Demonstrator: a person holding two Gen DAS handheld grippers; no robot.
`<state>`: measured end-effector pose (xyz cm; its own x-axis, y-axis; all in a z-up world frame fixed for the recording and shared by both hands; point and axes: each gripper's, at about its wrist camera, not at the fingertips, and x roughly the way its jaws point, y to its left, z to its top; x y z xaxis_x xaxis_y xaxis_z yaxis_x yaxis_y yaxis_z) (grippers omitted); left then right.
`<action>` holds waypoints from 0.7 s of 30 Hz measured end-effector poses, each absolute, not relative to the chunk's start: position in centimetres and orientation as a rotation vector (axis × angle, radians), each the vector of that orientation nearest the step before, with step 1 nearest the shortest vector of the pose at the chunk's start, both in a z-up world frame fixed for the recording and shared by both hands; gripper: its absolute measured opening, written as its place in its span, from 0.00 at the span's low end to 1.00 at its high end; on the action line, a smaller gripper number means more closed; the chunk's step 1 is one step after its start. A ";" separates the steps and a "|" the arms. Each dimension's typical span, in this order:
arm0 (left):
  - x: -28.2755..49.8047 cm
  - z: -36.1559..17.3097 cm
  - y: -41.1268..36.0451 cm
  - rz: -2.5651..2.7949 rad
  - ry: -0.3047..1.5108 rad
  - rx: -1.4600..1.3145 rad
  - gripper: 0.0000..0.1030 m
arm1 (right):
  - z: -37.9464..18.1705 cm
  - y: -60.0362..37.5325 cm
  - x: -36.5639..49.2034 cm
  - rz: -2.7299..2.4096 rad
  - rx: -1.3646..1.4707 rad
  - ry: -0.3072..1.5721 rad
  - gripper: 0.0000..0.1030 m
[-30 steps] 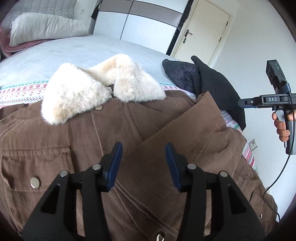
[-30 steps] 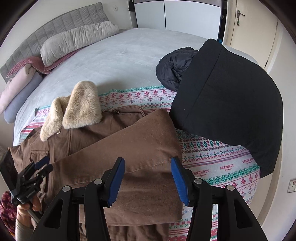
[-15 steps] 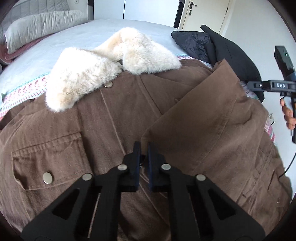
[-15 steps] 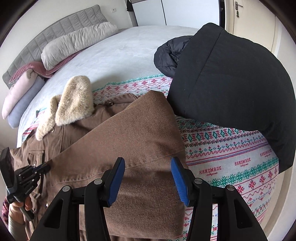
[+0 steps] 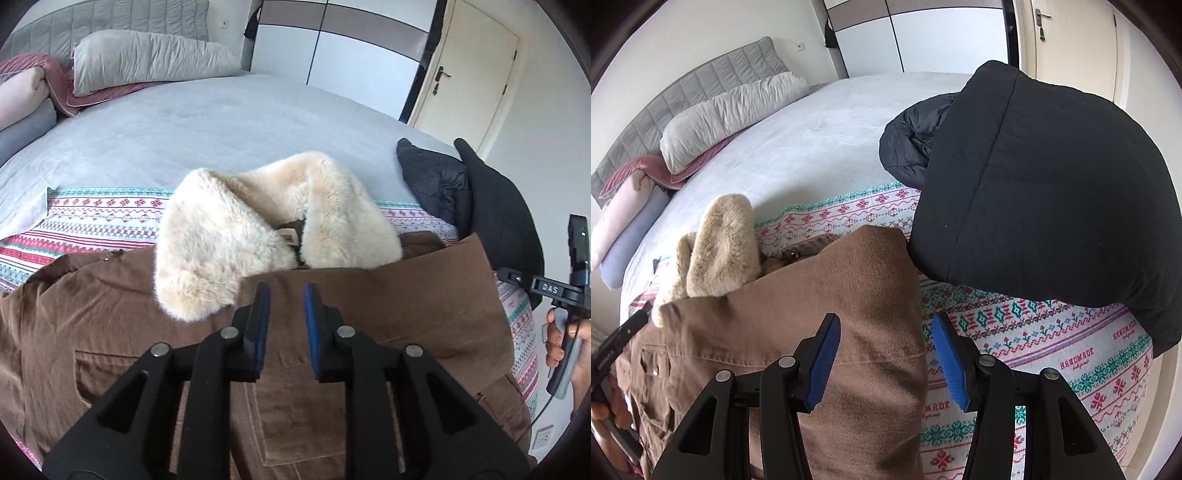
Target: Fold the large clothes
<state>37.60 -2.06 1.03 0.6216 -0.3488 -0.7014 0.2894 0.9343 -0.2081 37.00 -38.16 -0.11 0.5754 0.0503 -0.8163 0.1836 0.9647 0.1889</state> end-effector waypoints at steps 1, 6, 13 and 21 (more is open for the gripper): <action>36.8 0.8 -2.6 -0.399 0.812 -0.064 0.31 | -0.1 -37.9 37.0 -0.075 0.265 0.946 0.50; 35.4 -3.5 -6.4 -0.505 0.888 -0.036 0.38 | -1.6 -34.7 37.1 -0.009 0.173 0.931 0.49; 34.3 -6.0 -5.9 -0.515 0.944 -0.088 0.45 | -5.9 -35.4 37.9 -0.117 0.121 1.020 0.46; 31.1 -1.1 -0.7 -0.365 0.926 -0.196 0.82 | -1.7 -33.6 32.1 -0.090 0.175 1.016 0.56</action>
